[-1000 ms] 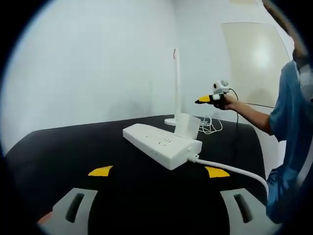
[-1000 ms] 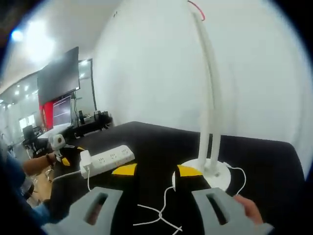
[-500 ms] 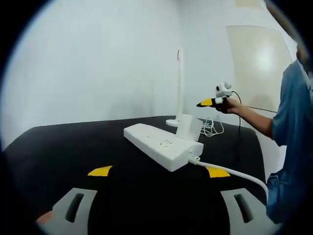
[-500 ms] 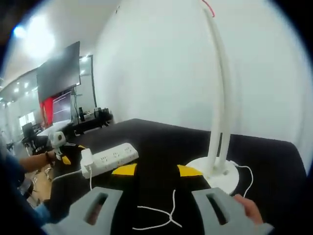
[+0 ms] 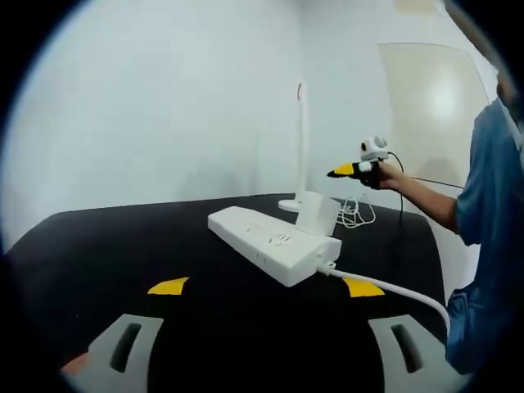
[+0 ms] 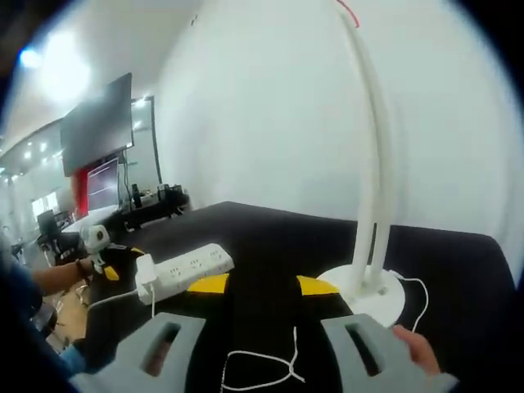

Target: Insert the desk lamp plug into the socket, turn on the power strip switch, turn on the lamp switch, then turn off the lamp switch, turn off the power strip switch, and remove the plug from the socket.

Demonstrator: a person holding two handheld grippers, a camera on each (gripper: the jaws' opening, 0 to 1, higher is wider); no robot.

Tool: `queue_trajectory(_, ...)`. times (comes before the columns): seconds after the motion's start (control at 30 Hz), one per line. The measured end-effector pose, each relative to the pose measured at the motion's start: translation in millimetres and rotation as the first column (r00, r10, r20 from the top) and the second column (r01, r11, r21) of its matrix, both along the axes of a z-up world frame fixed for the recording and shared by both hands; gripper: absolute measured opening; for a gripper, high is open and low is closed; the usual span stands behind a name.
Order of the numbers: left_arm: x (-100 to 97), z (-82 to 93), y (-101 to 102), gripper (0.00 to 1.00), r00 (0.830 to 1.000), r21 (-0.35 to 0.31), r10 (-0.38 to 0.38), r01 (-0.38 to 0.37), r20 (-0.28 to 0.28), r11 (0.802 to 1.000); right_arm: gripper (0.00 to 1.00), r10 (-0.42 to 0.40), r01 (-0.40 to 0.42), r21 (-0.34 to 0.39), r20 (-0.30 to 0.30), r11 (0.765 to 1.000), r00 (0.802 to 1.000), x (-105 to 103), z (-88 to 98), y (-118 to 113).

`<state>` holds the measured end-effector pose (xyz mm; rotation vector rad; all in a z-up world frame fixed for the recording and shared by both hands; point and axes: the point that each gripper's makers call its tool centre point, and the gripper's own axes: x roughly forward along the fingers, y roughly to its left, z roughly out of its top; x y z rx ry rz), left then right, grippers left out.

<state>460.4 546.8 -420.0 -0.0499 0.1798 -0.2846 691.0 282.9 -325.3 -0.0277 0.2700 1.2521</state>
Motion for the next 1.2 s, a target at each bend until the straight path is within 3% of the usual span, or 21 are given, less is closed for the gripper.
queue_trajectory(0.4, -0.5, 0.2, -2, 0.68, 1.0, 0.005, 0.002, -0.002, 0.003, 1.0, 0.31, -0.009, 0.009, 0.012, -0.005, 1.0, 1.0, 6, 1.9, -15)
queue_trajectory(0.73, -1.9, 3.2, -5, 0.67, 1.0, 0.015, 0.001, -0.001, 0.017, 1.0, 0.31, -0.005, 0.005, 0.022, 0.018, 1.0, 1.0, 6, 14.8, -16)
queue_trajectory(1.2, -2.6, 1.6, -6, 0.67, 1.0, 0.025, 0.006, -0.007, 0.005, 1.0, 0.31, 0.013, -0.014, 0.033, 0.024, 0.999, 1.0, 1, 17.2, -16)
